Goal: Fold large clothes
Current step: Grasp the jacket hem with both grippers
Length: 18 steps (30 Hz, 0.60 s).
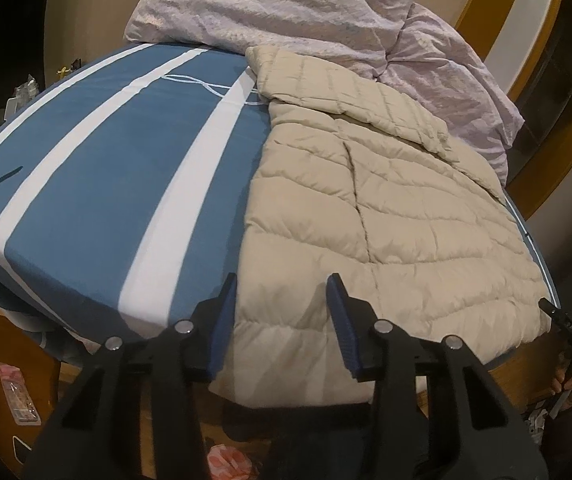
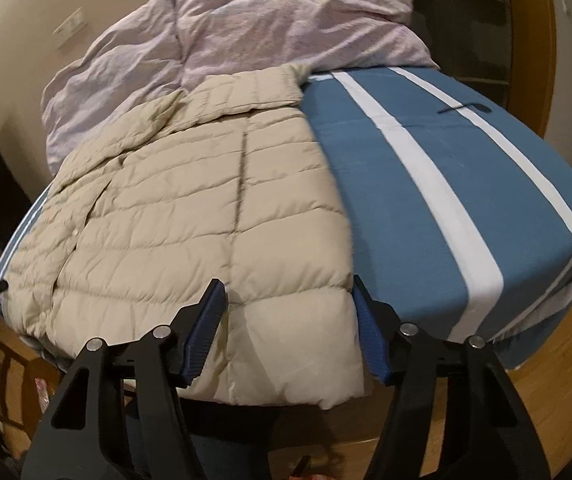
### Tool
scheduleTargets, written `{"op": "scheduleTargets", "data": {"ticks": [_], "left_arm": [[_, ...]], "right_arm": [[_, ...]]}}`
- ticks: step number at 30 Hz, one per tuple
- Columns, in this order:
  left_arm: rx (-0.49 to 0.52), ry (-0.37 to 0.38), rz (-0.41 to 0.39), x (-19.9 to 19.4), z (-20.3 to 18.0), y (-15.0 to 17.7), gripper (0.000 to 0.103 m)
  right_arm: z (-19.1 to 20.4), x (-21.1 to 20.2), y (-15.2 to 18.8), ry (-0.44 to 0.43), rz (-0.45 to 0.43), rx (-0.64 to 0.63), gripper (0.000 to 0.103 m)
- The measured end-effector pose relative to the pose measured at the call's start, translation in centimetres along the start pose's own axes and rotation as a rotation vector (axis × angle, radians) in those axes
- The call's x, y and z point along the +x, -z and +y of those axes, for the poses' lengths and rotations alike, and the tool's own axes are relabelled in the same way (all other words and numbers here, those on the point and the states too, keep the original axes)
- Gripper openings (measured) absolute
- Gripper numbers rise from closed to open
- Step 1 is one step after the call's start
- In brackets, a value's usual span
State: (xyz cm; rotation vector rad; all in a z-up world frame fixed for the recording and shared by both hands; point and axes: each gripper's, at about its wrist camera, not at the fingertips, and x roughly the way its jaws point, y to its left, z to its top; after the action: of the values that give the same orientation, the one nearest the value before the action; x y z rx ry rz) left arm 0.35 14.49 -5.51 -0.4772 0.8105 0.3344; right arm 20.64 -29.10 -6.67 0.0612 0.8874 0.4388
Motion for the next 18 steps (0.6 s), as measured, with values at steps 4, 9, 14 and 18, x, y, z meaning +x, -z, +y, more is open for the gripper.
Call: {"op": "scheduleTargets", "data": {"ticks": [4, 9, 14, 18], "left_arm": [[0.003, 0.008, -0.011, -0.4, -0.3, 0.7, 0.044], [0.005, 0.019, -0.023, -1.0, -0.4, 1.5, 0.044], [-0.002, 0.037, -0.025, -1.4, -0.2, 2.3, 0.044], [-0.023, 0.045, -0.014, -1.2, 0.0, 2.7, 0.036]], "right_arm": [[0.9, 0.0, 0.6, 0.006, -0.025, -0.034, 0.062], [1.5, -0.1, 1.1, 0.024, -0.041, -0.063, 0.048], [1.0, -0.4, 1.3, -0.01, -0.042, -0.021, 0.036], [0.4, -0.3, 1.2, -0.074, -0.024, 0.037, 0.018]]}}
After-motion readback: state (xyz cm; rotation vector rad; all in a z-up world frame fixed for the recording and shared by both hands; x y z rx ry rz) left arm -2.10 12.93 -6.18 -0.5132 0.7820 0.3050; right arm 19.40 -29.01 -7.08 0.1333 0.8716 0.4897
